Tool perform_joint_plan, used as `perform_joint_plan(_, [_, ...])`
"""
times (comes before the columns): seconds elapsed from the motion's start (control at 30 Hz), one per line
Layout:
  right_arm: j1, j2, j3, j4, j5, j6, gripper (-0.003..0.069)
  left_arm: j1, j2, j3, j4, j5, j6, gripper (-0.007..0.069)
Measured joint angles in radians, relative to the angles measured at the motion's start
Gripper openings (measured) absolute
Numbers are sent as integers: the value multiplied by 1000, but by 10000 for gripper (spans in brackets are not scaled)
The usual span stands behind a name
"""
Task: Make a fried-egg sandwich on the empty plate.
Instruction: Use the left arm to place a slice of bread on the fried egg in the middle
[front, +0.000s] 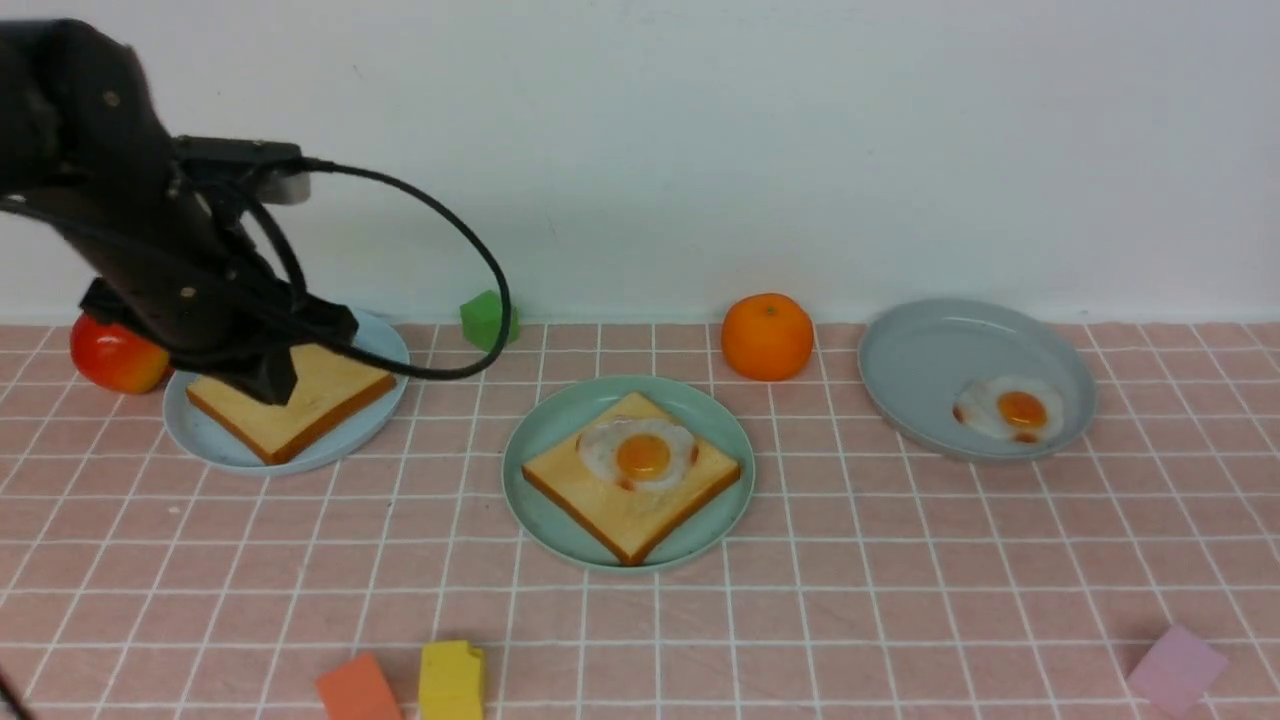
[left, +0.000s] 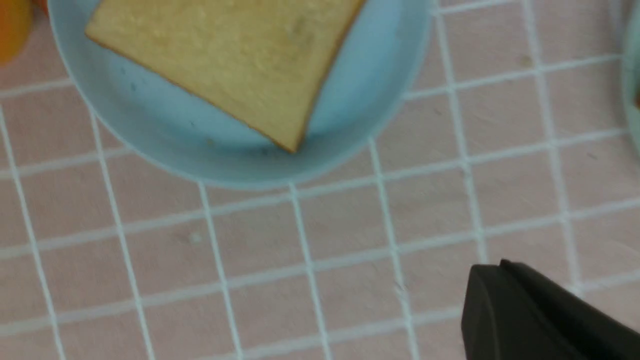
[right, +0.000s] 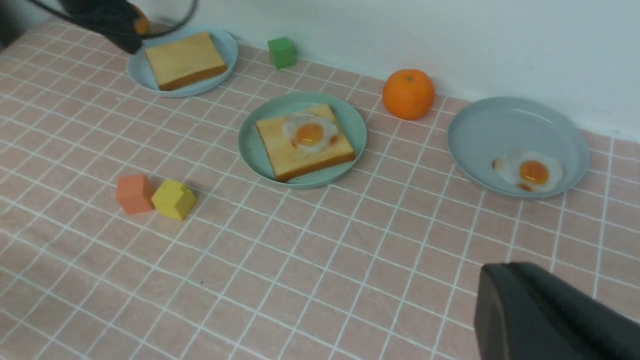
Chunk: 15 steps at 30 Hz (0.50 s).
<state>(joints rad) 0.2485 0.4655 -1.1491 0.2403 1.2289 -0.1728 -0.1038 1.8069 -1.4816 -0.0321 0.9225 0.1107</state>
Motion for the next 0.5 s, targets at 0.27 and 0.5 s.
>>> perform_joint_plan(0.27, [2,38,2,19,-2,-16,3,0,203,-131,83,-99,106,192])
perform_joint_plan(0.5, [2,70,3,54,-1,-16,3,0,296,-152,111,-199,115,363])
